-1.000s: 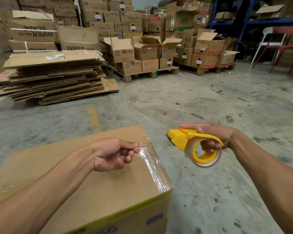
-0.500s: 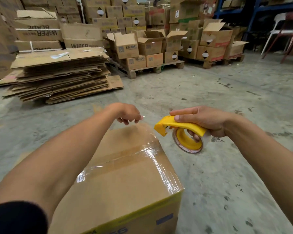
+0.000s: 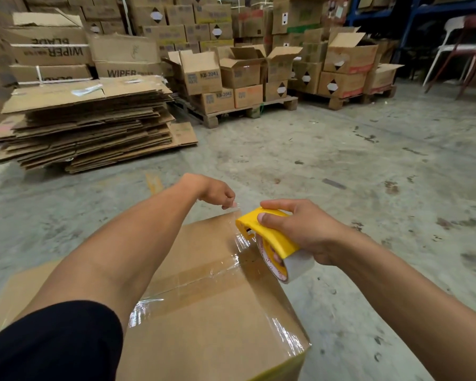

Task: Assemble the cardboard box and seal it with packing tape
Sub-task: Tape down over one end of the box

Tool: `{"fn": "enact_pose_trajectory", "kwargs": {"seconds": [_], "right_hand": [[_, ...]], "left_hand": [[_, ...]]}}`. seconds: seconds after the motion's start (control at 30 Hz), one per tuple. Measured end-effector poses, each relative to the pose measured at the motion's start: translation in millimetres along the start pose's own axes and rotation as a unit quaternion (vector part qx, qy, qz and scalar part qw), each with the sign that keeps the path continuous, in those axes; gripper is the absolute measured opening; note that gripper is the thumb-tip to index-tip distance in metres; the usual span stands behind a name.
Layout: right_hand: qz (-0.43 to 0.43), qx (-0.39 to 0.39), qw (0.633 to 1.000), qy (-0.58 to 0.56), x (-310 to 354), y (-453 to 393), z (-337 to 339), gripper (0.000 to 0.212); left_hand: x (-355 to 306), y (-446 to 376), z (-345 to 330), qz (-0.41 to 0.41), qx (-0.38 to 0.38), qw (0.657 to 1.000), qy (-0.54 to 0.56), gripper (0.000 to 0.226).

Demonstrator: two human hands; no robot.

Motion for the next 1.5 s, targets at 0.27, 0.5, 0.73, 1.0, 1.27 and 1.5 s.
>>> {"fn": "enact_pose_trajectory", "kwargs": {"seconds": [0.27,0.5,0.73,1.0,1.27,1.5], "right_hand": [[-0.025,0.012,0.998,-0.054,10.2,3.6,-30.6,0.049],[-0.042,0.009,0.995,-0.087,11.1,-11.4,-32.4,0.054],[-0.035,0.004,0.996,-0.081,7.9,-41.1,-31.2,0.054],[-0.037,0.014,0.997,-0.063,0.6,-64.9,-34.5,0.049],[-0.058,0.010,0.997,-0.054,-4.2,-68.8,-23.6,0.043],[-0.071,0.033,0.997,-0.020,11.3,-70.8,-32.3,0.044]], "left_hand": [[13.0,2.8,12.2,-0.001,0.010,0.999,-0.049,0.038],[14.7,-27.2,18.3,-0.009,0.051,0.999,0.011,0.027],[40.0,-56.9,23.1,0.075,-0.045,0.995,0.037,0.096],[45.8,-21.9,-16.5,-0.063,-0.343,0.871,0.346,0.028],[6.6,-43.7,-42.5,-0.104,-0.196,0.944,0.243,0.043],[9.0,-34.3,-34.2,-0.132,-0.209,0.936,0.251,0.048]]}}
Point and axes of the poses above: each hand's wrist, its own y-axis away from the middle knuckle, its own z-axis out of the back of the hand, x = y × z, the point moved 2 cm from there along -y, towards the middle knuckle, and after that the axes turned 12 degrees about -y, right-handed, at the moved point
